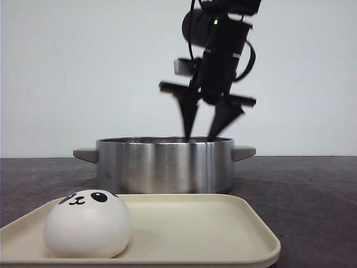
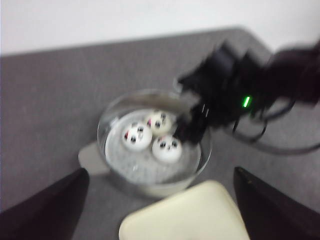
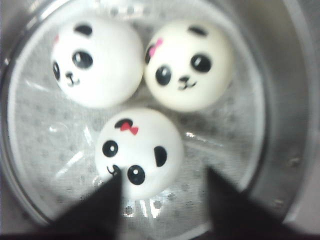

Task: Steam buns
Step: 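Carry the bun with the right gripper into the pot and release, then lower the left gripper onto the last panda bun and grasp it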

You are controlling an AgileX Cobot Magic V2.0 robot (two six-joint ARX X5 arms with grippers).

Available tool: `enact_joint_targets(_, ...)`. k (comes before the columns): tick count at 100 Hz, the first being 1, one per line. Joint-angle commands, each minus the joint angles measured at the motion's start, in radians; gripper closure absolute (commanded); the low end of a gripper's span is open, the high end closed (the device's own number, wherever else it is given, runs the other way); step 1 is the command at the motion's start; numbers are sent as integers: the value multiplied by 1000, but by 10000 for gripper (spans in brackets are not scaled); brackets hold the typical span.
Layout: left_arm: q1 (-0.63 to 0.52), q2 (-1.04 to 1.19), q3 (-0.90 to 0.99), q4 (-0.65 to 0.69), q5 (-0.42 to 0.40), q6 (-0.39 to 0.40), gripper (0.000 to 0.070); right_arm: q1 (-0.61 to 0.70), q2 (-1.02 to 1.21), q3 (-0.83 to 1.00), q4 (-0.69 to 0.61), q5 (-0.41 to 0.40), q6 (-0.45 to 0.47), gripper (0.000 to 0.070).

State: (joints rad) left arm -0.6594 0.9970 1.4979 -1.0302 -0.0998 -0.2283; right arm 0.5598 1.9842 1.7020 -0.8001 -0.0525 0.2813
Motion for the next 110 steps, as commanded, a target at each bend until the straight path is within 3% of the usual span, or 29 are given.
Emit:
enact_joint_targets(1, -9, 11, -11, -6, 23, -12, 149, 14, -14, 56, -17, 0, -23, 683)
enact_joint_targets(26, -11, 11, -234, 7, 126, -76, 149, 102, -252, 84, -20, 29, -35, 683)
enact_joint_targets(56, -38, 78, -578, 171, 353, -185, 146, 249, -573, 84, 29, 148, -53, 684)
enact_joint_targets(110, -148, 445, -607, 374, 351, -200, 146, 274, -706, 84, -34, 185, -45, 684)
